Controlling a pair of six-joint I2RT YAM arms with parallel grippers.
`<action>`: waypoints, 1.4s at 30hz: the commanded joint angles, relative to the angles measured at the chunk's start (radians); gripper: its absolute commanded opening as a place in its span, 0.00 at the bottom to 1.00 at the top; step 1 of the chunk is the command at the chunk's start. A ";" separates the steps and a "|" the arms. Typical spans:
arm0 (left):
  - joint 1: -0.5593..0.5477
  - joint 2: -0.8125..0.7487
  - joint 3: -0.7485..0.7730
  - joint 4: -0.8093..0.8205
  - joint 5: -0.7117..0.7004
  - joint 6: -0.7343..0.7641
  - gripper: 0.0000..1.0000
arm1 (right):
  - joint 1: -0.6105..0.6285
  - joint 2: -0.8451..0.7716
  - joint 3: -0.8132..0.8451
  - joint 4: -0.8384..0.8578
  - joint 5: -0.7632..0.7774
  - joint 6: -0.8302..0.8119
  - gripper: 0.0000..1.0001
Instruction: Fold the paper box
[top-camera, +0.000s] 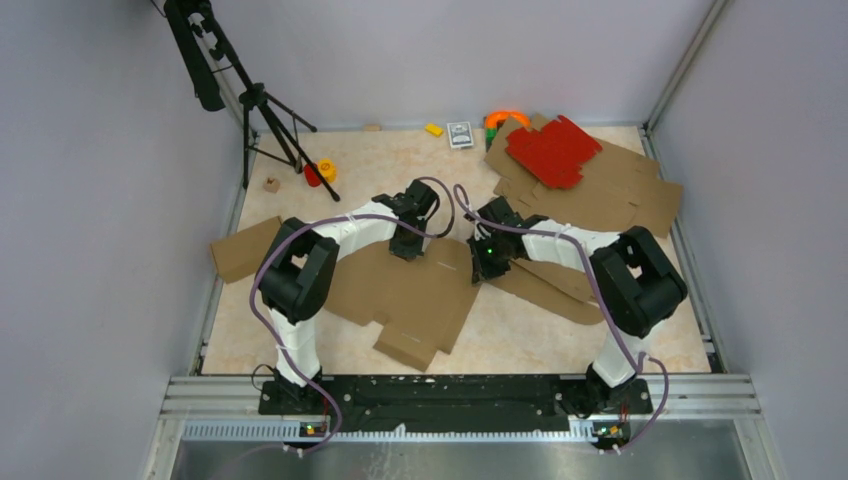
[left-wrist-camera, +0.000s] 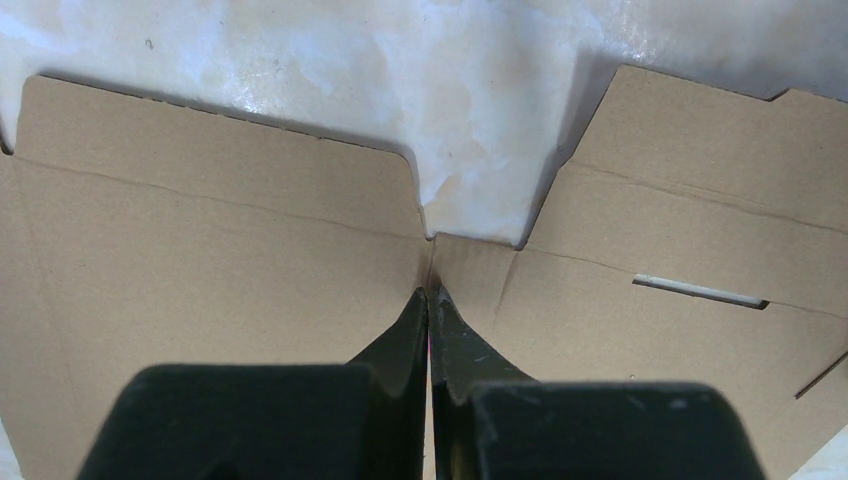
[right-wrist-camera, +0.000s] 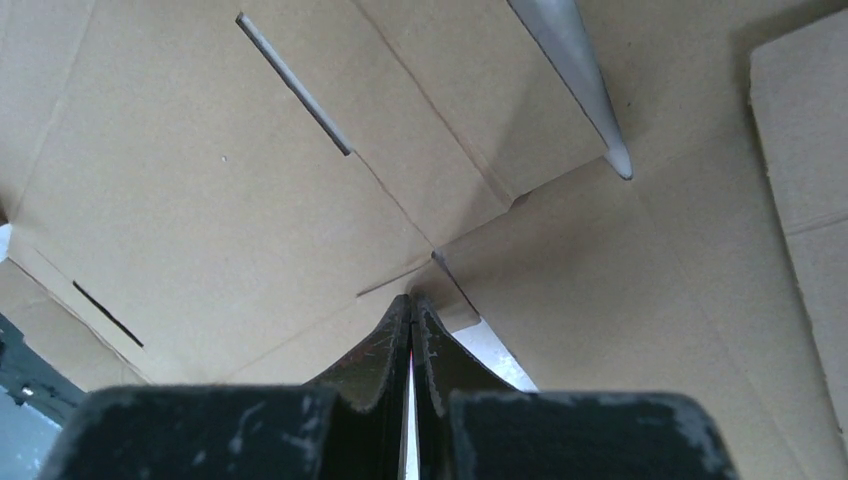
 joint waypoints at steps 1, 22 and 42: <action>-0.006 0.040 -0.050 0.003 0.037 -0.018 0.00 | 0.014 0.055 -0.014 0.039 0.109 0.015 0.00; -0.014 -0.032 -0.146 0.082 0.106 -0.020 0.00 | 0.128 0.071 -0.051 0.007 0.394 0.045 0.00; -0.014 -0.221 -0.319 0.067 0.054 -0.096 0.00 | 0.126 0.141 0.082 0.035 0.397 -0.020 0.00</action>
